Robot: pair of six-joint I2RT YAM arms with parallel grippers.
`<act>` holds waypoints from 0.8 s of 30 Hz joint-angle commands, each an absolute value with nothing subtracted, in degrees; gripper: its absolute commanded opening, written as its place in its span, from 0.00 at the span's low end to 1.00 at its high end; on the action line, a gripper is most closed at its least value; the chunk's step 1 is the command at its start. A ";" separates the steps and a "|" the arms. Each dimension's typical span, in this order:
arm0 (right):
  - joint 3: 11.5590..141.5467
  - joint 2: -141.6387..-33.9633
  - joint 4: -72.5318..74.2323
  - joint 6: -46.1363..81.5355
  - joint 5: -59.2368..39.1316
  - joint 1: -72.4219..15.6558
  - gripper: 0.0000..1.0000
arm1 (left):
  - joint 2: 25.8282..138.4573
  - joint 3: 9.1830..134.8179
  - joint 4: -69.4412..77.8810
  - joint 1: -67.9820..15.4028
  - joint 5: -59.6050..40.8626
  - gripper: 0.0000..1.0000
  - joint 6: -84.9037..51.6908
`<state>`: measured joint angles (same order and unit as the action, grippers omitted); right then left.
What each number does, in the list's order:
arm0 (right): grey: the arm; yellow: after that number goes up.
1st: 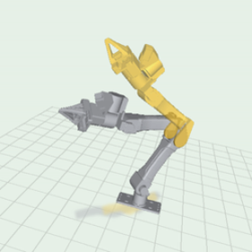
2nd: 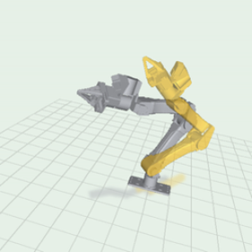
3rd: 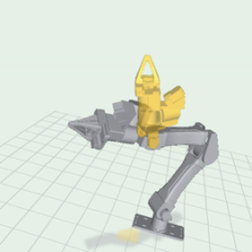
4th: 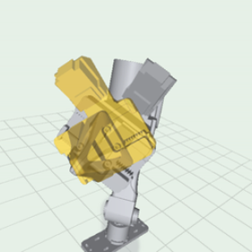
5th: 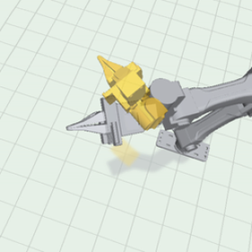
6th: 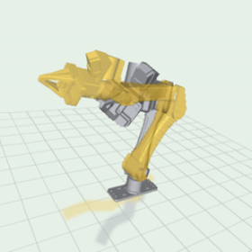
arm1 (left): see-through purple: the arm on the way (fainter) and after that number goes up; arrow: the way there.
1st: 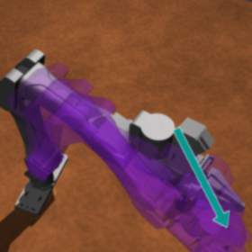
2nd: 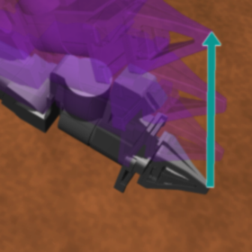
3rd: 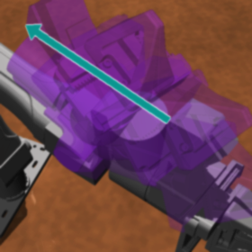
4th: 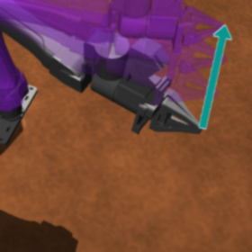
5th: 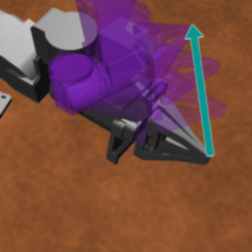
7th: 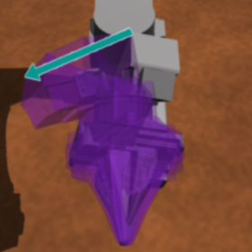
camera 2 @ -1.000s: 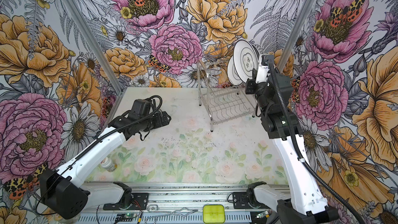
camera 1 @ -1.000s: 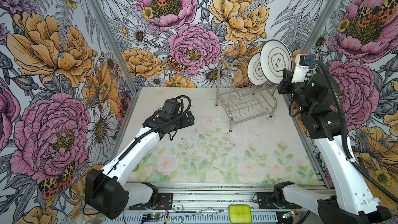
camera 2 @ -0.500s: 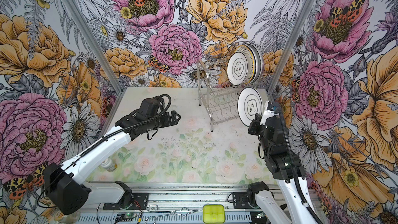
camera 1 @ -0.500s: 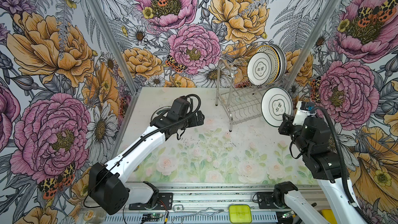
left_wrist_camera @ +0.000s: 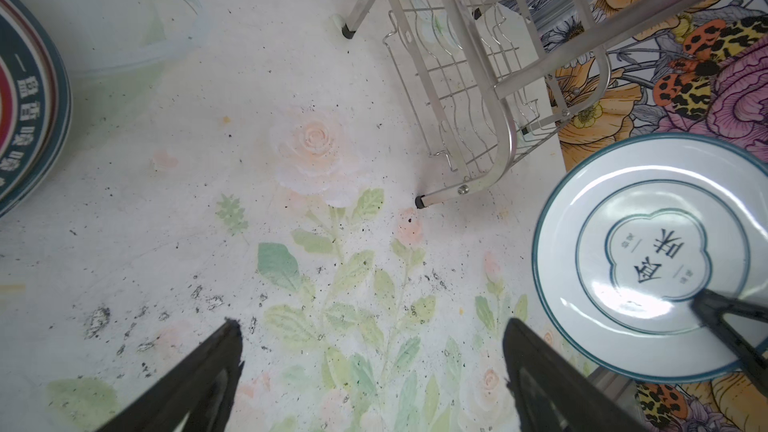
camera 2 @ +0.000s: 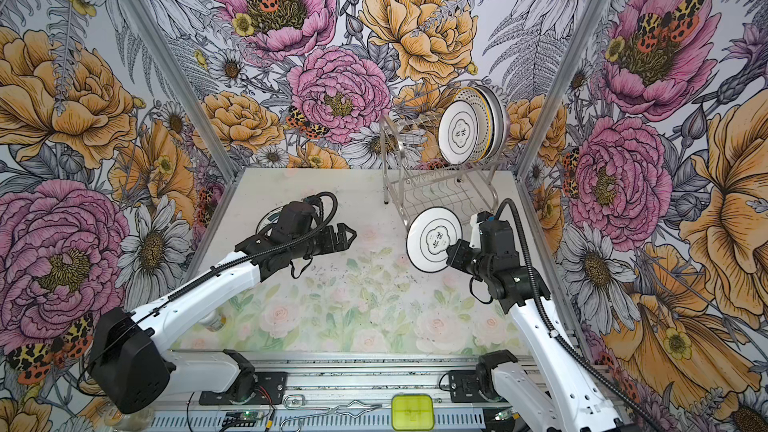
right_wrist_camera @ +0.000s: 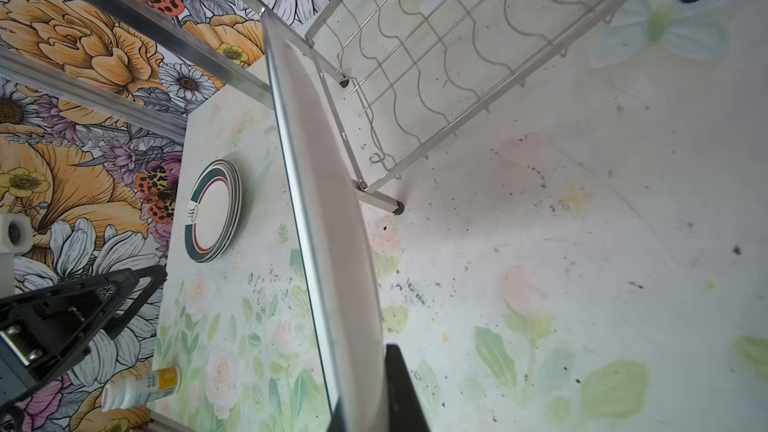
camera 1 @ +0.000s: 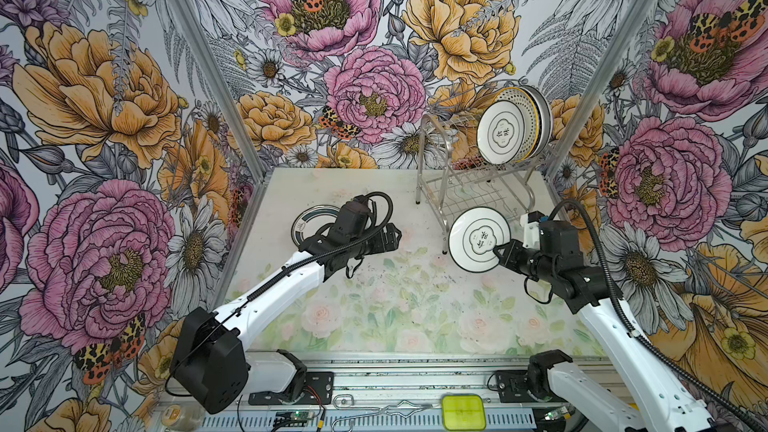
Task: Unload the plates from the dish rack
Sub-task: 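Carry the plate toward the left gripper while the left gripper reaches for its rim, then close the left gripper on the rim, then open and withdraw the right gripper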
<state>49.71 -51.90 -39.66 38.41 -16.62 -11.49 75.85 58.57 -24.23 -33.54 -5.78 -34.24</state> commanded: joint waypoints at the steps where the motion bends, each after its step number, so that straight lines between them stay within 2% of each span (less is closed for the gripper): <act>1: 49.34 -54.69 -30.15 41.63 -23.72 -13.56 0.00 | 77.13 57.55 -18.37 -33.75 -9.37 0.97 -35.52; 7: 49.80 -60.98 -23.61 43.60 -25.18 -17.72 0.00 | 80.15 55.21 -9.26 -33.73 -16.96 0.94 -39.32; 17: 50.28 -66.80 -15.30 46.76 -27.92 -20.70 0.00 | 84.79 55.71 -5.85 -33.75 -20.06 0.85 -40.34; 24: 49.80 -70.41 -9.09 49.06 -30.72 -21.01 0.00 | 85.26 55.15 -4.29 -33.18 -21.99 0.65 -40.95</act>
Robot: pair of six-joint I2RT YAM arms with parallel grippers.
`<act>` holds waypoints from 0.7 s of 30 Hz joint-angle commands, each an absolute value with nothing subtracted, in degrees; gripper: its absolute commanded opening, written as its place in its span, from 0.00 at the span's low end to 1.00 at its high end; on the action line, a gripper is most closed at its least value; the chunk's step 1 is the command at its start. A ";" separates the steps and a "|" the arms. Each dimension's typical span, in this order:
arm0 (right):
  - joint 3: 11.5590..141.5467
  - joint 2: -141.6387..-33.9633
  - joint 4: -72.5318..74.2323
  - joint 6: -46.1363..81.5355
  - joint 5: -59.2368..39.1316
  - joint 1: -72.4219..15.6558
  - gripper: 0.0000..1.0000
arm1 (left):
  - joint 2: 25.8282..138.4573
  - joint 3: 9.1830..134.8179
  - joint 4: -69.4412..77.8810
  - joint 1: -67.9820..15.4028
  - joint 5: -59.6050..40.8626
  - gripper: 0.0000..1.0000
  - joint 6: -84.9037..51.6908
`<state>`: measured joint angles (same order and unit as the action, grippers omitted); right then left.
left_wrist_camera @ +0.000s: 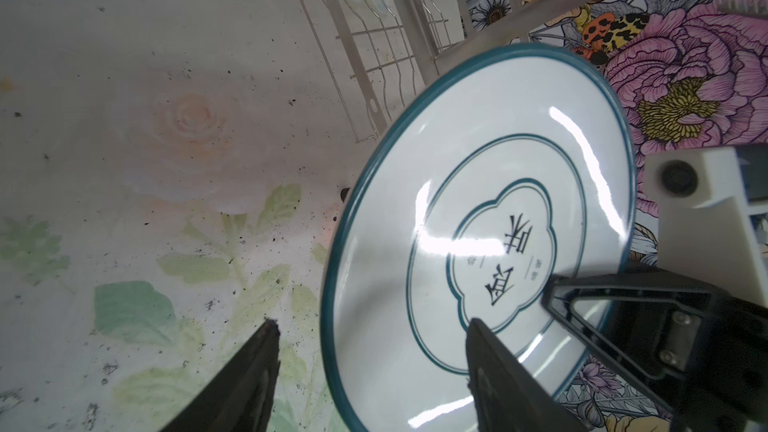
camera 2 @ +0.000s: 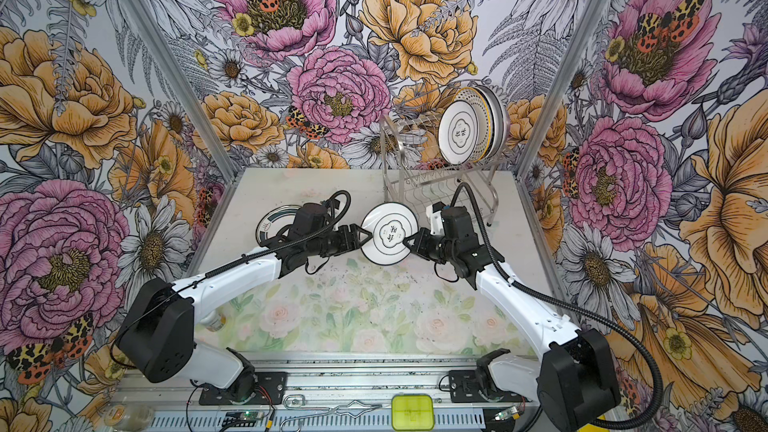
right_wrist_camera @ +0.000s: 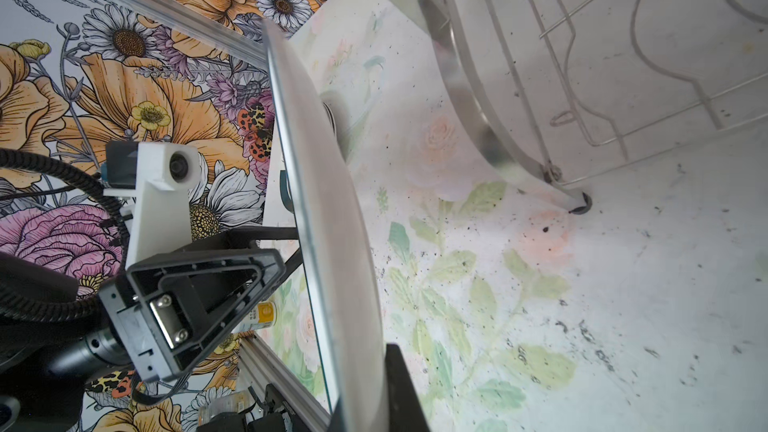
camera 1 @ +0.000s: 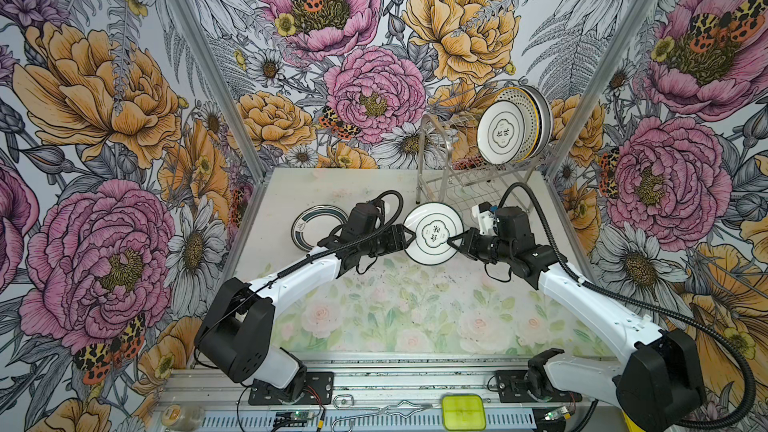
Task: Unload the plates from the dish rack
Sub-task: 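Close the left gripper on the rim, then open and withdraw the right gripper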
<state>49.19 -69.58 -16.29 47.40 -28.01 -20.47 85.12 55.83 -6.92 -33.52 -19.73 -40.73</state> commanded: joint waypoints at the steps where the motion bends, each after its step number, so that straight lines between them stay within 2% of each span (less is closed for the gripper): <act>1: 49.80 -70.88 -8.39 49.32 -31.13 -21.03 0.00 | 85.23 55.07 -4.13 -33.06 -22.28 0.62 -41.15; 9: 47.27 -74.41 1.92 54.63 -35.41 -21.10 0.00 | 84.91 52.61 0.00 -30.58 -25.94 0.51 -44.29; 21: 46.69 -78.01 7.45 57.36 -37.98 -22.01 0.00 | 84.37 51.51 1.85 -28.74 -28.04 0.19 -45.30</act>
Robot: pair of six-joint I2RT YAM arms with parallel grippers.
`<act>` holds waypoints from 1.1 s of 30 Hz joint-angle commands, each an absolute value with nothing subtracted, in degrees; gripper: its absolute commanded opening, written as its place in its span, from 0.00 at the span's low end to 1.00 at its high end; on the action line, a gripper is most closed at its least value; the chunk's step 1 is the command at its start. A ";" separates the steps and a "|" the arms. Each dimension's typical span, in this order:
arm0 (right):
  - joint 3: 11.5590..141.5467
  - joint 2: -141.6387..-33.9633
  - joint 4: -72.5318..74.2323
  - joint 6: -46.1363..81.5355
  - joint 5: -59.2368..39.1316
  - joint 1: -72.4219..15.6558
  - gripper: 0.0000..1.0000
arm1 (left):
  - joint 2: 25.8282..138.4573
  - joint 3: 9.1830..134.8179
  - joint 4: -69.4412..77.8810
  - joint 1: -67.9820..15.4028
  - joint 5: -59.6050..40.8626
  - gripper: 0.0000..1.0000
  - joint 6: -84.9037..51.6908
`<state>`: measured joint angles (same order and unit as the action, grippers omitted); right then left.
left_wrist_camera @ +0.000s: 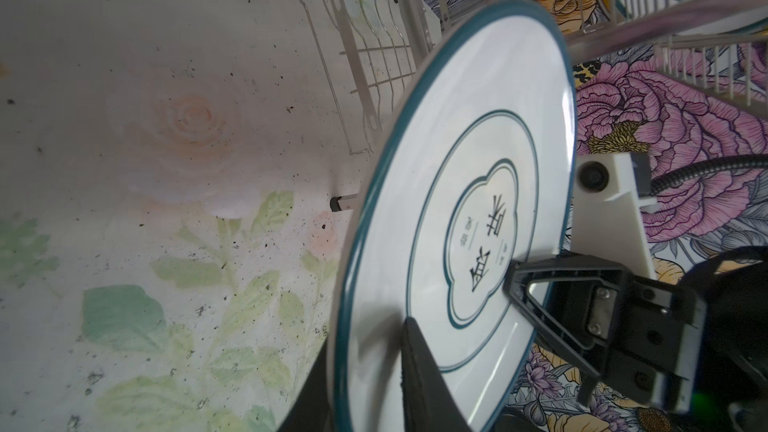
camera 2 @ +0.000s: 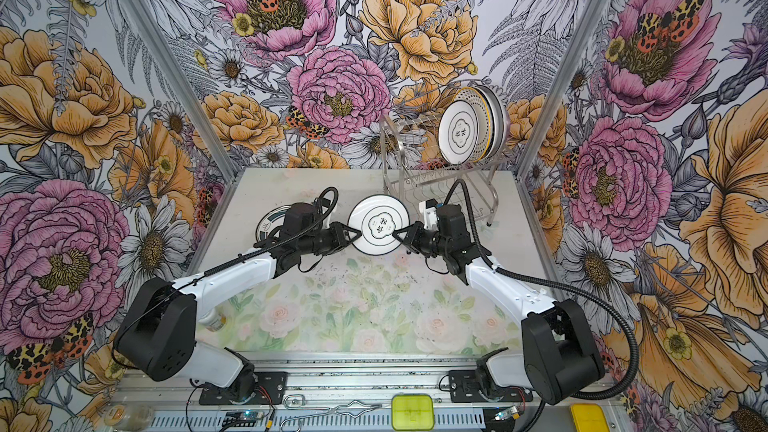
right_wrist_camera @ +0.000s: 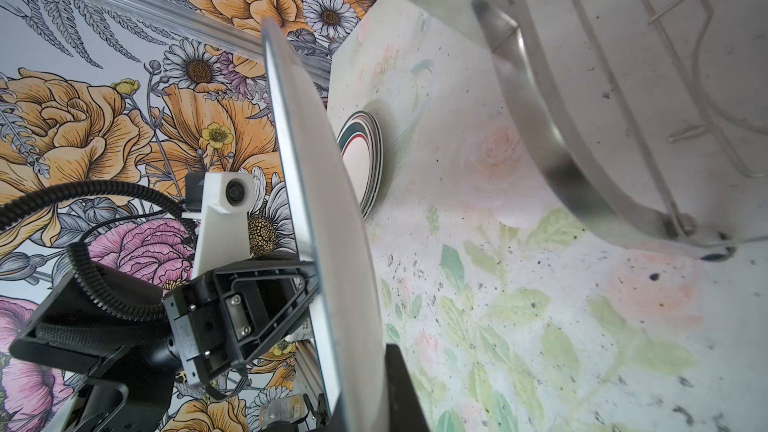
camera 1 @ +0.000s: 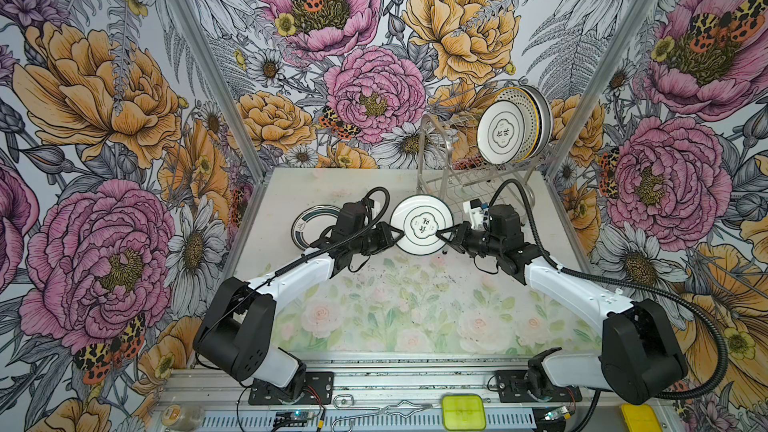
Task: Unload the plates from the dish rack
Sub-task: 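Close the left gripper on the rim, then open and withdraw the right gripper, then lower the plate with the left gripper onto the plate stack on the table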
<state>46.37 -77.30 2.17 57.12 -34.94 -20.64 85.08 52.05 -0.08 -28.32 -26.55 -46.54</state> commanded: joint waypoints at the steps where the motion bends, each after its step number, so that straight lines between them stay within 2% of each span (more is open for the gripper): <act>1: 46.78 -78.26 7.60 57.35 -38.13 -22.21 0.00 | 84.37 51.56 1.80 -28.66 -28.20 0.17 -45.41; 5: 47.30 -79.02 7.90 57.22 -37.97 -22.89 0.01 | 84.37 51.51 1.63 -28.32 -28.75 0.11 -45.26; 7: 47.59 -79.23 8.00 57.05 -38.01 -23.11 0.05 | 84.37 51.50 1.35 -28.39 -28.74 0.08 -45.10; 13: 47.99 -79.22 8.09 56.95 -37.65 -23.47 0.30 | 83.95 51.38 -0.30 -27.74 -28.50 0.00 -44.67; 18: 47.63 -78.67 8.00 56.87 -37.01 -23.56 0.45 | 82.43 50.83 -2.81 -26.41 -28.50 0.00 -43.75; 25: 47.25 -77.85 4.66 55.72 -34.99 -23.47 0.52 | 76.90 48.34 -9.37 -20.57 -28.14 0.00 -41.45; 33: 48.22 -73.36 -9.40 48.88 -28.08 -22.11 0.53 | 70.28 45.11 -16.81 -6.64 -28.66 0.00 -38.08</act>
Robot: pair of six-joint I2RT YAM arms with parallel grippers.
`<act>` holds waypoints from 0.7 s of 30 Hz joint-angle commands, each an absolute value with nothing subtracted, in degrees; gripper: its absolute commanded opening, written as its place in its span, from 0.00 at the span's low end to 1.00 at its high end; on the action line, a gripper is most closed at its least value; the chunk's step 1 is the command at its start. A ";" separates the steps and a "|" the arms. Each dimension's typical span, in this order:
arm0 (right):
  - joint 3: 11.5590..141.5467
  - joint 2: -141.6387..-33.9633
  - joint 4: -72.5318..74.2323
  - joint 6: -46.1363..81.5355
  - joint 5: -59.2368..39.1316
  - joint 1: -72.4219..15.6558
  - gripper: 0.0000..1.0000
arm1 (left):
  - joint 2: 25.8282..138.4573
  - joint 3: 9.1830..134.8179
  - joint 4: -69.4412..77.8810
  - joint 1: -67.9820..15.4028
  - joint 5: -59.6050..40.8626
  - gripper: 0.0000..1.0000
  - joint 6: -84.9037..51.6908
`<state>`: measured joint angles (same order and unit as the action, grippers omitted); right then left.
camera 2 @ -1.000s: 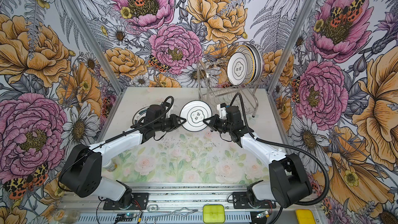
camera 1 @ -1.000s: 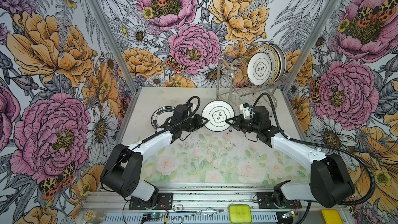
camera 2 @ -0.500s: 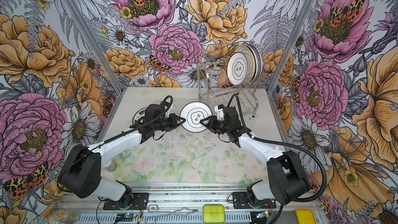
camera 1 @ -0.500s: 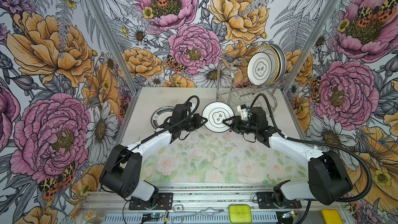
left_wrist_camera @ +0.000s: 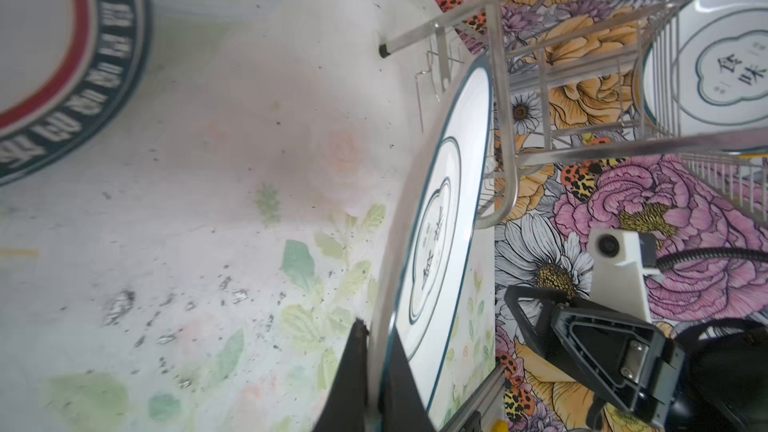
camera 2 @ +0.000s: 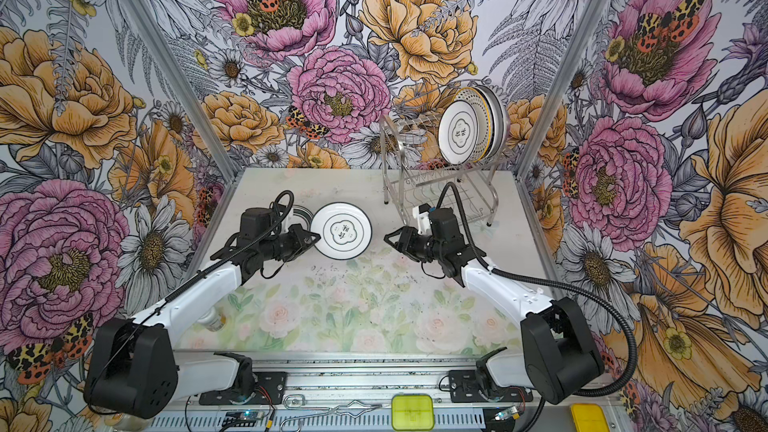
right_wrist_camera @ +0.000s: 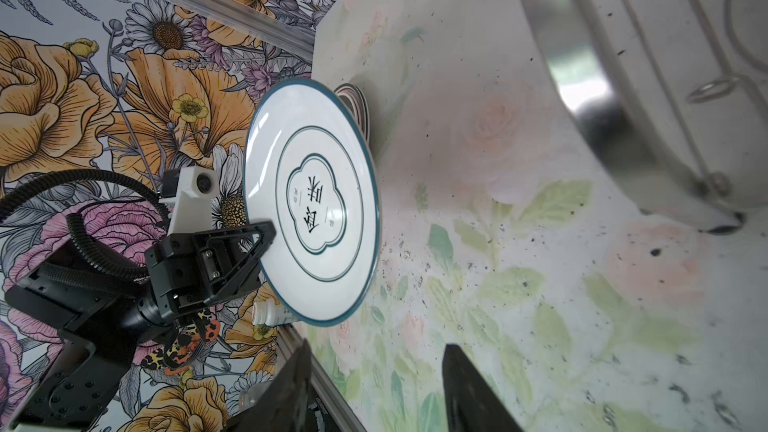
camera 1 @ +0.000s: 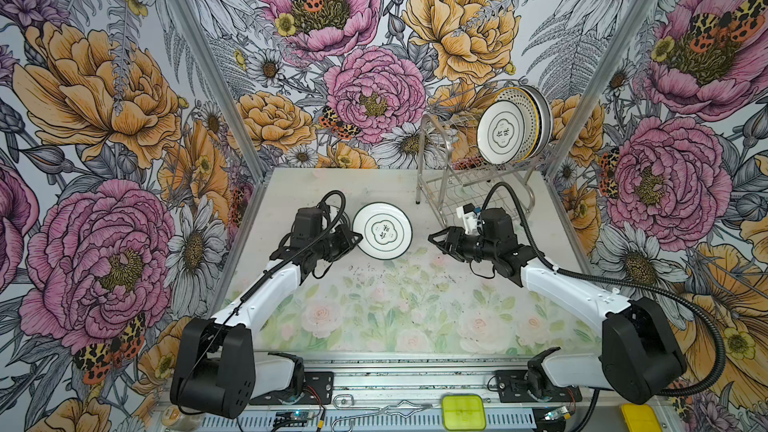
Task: Unload the plates from the dish rack
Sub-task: 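Lower the plate with the left gripper onto the plate stack on the table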
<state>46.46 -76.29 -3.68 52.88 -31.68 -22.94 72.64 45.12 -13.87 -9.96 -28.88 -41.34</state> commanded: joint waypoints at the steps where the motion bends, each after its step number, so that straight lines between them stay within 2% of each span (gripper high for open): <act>1: 48.12 -72.68 -10.38 48.40 -27.79 -21.75 0.53 | 70.15 45.17 -17.35 -5.28 -28.74 0.00 -37.74; 11: 46.85 -66.15 -22.15 40.94 -21.69 -16.23 0.58 | 75.12 47.99 -17.95 9.46 -29.73 0.00 -34.28; 21: 50.18 -64.07 -26.95 36.66 -14.15 -11.63 0.63 | 83.50 51.70 -16.81 14.84 -26.69 0.00 -32.97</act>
